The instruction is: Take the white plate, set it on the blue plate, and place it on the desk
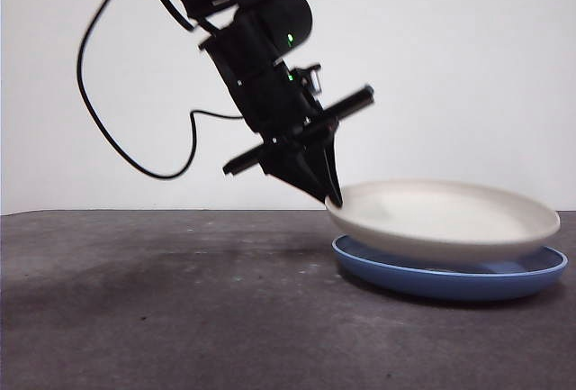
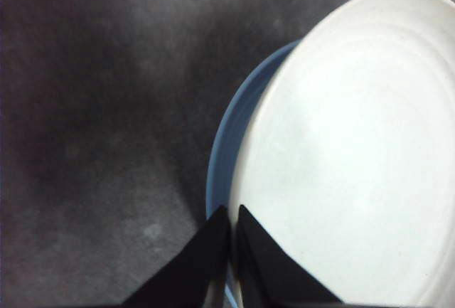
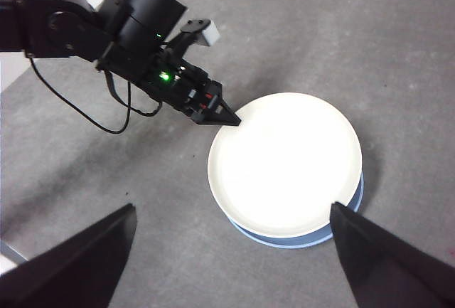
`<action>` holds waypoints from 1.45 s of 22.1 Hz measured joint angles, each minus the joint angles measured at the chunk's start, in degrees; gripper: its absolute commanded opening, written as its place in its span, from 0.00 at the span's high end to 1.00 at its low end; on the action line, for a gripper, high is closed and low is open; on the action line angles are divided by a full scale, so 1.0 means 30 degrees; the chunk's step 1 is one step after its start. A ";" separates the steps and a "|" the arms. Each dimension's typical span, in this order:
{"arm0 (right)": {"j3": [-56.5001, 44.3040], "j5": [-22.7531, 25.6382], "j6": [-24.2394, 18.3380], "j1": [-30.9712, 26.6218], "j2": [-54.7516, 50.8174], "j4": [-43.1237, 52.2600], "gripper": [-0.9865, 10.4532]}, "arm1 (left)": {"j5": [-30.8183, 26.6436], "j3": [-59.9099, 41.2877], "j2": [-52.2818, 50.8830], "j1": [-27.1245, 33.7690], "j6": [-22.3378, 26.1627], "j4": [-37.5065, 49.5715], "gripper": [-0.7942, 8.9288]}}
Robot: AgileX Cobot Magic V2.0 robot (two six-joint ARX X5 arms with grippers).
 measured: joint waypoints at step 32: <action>0.0000 0.0532 0.0000 0.0000 0.0000 -0.0670 0.53 | -0.0794 0.2499 -0.5909 0.1304 0.2579 -0.5421 0.60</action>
